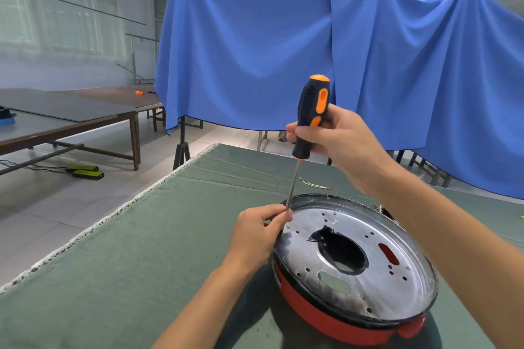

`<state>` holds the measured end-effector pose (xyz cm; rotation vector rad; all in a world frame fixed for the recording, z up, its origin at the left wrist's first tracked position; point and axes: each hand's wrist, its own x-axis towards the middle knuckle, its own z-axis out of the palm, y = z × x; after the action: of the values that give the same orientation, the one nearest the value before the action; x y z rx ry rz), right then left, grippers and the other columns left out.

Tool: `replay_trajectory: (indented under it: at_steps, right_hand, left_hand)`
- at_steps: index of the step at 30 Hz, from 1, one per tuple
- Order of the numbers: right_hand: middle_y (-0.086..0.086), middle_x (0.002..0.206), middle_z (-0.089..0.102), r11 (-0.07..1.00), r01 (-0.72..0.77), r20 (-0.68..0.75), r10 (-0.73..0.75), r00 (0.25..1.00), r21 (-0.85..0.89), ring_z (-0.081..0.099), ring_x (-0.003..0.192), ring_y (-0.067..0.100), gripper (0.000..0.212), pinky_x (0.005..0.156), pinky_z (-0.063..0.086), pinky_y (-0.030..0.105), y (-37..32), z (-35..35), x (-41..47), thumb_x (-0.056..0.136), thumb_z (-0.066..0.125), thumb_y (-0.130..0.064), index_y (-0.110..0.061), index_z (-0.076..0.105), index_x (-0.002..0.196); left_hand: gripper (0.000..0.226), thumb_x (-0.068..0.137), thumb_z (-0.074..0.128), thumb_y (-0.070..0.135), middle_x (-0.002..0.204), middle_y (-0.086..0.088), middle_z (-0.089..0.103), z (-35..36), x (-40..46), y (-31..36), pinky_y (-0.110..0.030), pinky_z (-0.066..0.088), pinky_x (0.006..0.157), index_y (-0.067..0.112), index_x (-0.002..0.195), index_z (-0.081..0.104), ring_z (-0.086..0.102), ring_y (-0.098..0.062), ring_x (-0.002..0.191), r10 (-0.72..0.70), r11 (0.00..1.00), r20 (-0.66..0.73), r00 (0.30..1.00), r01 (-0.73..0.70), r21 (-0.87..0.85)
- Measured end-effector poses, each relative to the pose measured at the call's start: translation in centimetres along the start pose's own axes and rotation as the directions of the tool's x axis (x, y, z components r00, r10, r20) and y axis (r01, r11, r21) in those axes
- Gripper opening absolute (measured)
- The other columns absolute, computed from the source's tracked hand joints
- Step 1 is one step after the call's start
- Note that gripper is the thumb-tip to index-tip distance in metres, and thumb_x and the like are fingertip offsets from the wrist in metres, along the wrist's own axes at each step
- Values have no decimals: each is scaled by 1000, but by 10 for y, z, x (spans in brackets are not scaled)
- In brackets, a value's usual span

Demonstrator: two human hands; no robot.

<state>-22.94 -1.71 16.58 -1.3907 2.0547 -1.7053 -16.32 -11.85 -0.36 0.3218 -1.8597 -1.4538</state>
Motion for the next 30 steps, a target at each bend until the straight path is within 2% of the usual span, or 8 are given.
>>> replay_trajectory:
  at_steps: [5,9,12,14,19,22,26,30]
  right_hand:
    - [-7,73,57,971,38,-201,-86,976,-234,61,72,11,40,72,55,35,3,4,1,72,81,-31,-15,49,90]
    - [-5,85,54,988,49,-62,-59,996,-150,55,67,-5,35,63,51,16,4,5,-1,81,73,-31,-15,48,99]
    - [10,111,64,997,14,45,-11,999,-74,65,95,16,23,90,54,37,2,1,-1,86,65,-8,-9,53,106]
    - [19,103,68,992,62,15,-61,998,-107,68,93,26,18,90,53,43,2,-1,0,85,67,-4,-6,57,99]
    - [-8,67,51,968,67,-175,-112,978,-243,57,51,-5,43,60,52,20,10,2,1,72,82,-30,-16,45,87]
    - [-1,81,60,982,53,-123,-77,989,-184,63,69,2,38,68,54,17,11,1,0,78,76,-29,-12,49,98]
    - [13,93,71,999,37,-31,-38,999,-37,70,87,26,25,86,56,45,6,-3,1,84,69,-7,0,55,103]
    - [-6,71,51,951,69,-112,-107,988,-301,62,59,-1,35,56,46,15,6,2,5,79,76,-25,-17,42,84]
  left_hand:
    - [17,88,66,20,77,2,73,-1,-1,0,-51,57,73,29,77,76,68,-27,81,11,1000,1,1000,-11,28]
    - [30,89,66,19,77,8,73,-1,-2,5,-49,56,77,41,70,73,69,-16,82,-10,999,-11,1000,10,36]
    - [26,90,64,20,77,9,73,-2,-2,4,-48,56,77,37,72,73,69,-15,82,3,999,-12,1000,-2,52]
    - [19,90,64,21,76,7,73,-2,-2,2,-49,56,75,28,75,75,68,-18,82,2,999,-3,1000,-2,48]
    - [18,90,65,17,77,-2,71,0,-3,4,-49,59,66,25,77,75,66,-36,82,-23,1000,13,1000,23,-21]
    - [24,89,65,18,76,6,72,-1,-3,5,-45,59,70,33,73,74,68,-23,81,-6,1000,5,1000,6,26]
    - [20,88,65,19,75,10,73,-2,-2,4,-47,55,78,31,75,74,69,-13,79,21,997,-9,1000,-20,77]
    - [24,87,67,17,74,9,73,-1,-3,6,-49,55,77,34,72,73,69,-13,78,27,998,-17,999,-26,57]
